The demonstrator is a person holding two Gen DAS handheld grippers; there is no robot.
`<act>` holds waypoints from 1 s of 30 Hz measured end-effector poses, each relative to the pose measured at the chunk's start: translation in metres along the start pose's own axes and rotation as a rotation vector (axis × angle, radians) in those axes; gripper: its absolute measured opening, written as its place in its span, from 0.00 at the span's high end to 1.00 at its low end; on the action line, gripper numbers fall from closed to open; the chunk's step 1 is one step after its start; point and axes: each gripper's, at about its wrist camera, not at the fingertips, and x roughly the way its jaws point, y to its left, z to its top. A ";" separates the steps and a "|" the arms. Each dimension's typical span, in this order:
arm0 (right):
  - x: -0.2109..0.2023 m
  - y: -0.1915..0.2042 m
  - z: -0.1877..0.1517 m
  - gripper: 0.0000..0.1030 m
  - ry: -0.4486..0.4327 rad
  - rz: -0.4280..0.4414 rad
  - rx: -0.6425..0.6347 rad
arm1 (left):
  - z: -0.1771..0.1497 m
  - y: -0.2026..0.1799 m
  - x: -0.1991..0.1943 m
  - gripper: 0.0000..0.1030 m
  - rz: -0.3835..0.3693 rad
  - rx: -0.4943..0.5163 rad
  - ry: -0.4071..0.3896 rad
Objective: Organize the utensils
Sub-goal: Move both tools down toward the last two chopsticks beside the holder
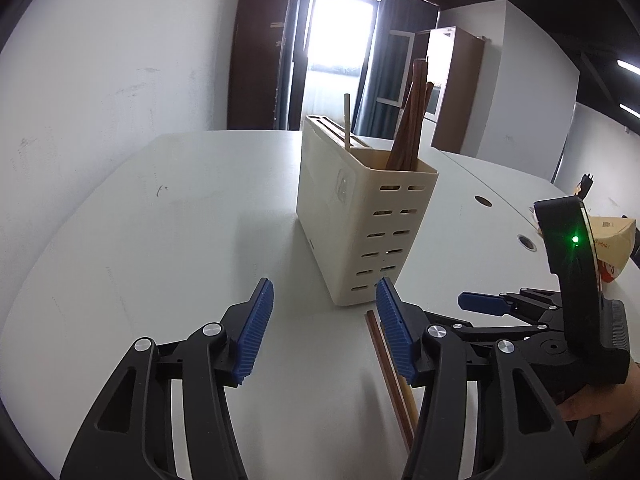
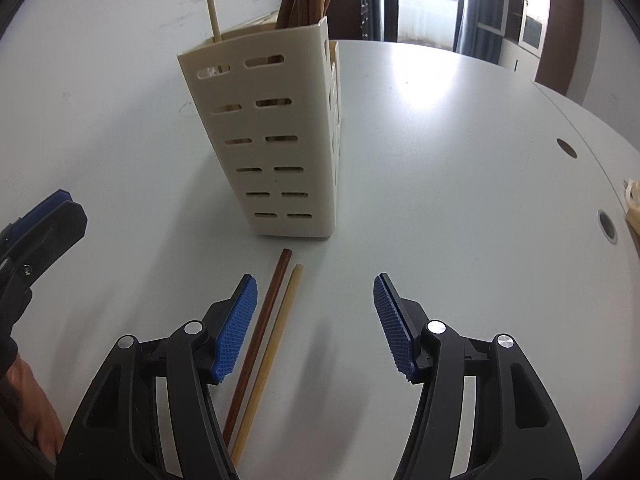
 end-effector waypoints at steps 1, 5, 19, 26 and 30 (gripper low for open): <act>0.005 -0.001 0.001 0.41 0.015 0.007 0.013 | -0.001 0.002 0.000 0.48 -0.003 -0.004 0.004; 0.019 -0.002 0.000 0.41 0.055 0.010 0.036 | -0.001 0.009 0.004 0.48 -0.003 -0.025 0.019; 0.061 -0.003 -0.017 0.44 0.131 -0.001 0.034 | 0.003 0.020 0.009 0.48 -0.010 -0.072 0.046; 0.069 -0.005 -0.028 0.45 0.131 -0.011 0.020 | 0.002 0.017 0.010 0.46 -0.009 -0.059 0.054; 0.069 -0.005 -0.032 0.53 0.128 -0.037 -0.002 | 0.001 0.015 0.013 0.46 -0.004 -0.051 0.066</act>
